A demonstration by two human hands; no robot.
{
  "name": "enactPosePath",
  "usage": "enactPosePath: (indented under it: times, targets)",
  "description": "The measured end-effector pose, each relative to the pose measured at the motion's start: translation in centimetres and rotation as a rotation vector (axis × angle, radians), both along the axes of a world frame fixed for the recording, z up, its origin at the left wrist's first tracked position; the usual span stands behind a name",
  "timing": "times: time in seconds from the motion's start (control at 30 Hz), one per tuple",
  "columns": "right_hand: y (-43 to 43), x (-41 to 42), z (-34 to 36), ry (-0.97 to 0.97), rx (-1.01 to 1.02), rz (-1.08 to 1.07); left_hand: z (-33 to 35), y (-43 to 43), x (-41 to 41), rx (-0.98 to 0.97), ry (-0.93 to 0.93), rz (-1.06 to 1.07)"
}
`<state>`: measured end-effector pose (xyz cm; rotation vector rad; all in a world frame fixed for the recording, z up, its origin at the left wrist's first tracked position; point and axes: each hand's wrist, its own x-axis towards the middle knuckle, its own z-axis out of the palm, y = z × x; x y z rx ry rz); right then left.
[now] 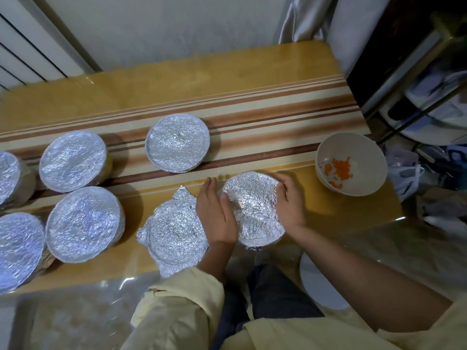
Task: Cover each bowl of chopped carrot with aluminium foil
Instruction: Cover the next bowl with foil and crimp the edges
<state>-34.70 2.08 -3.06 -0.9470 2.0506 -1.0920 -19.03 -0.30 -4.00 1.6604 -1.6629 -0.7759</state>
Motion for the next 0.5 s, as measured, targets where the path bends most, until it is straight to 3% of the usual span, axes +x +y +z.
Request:
enactPosePath:
  times: [0.1, 0.2, 0.27, 0.4, 0.5]
  targets:
    - [1.3, 1.4, 0.6, -0.037, 0.02, -0.213, 0.2, 0.6, 0.0, -0.032, -0.052, -0.03]
    - [2.3, 2.2, 0.6, -0.018, 0.017, -0.263, 0.4, 1.3, -0.3, -0.059, -0.103, -0.05]
    - [2.1, 2.0, 0.3, 0.088, -0.043, -0.18, 0.6, 1.6, -0.7, -0.048, -0.136, -0.069]
    - [0.5, 0.4, 0.2, 0.333, -0.057, 0.194, 0.3, 1.4, -1.2, 0.005, -0.164, -0.107]
    - [0.3, -0.2, -0.6, 0.344, 0.018, 0.352, -0.5, 1.2, -1.1, 0.016, -0.139, -0.113]
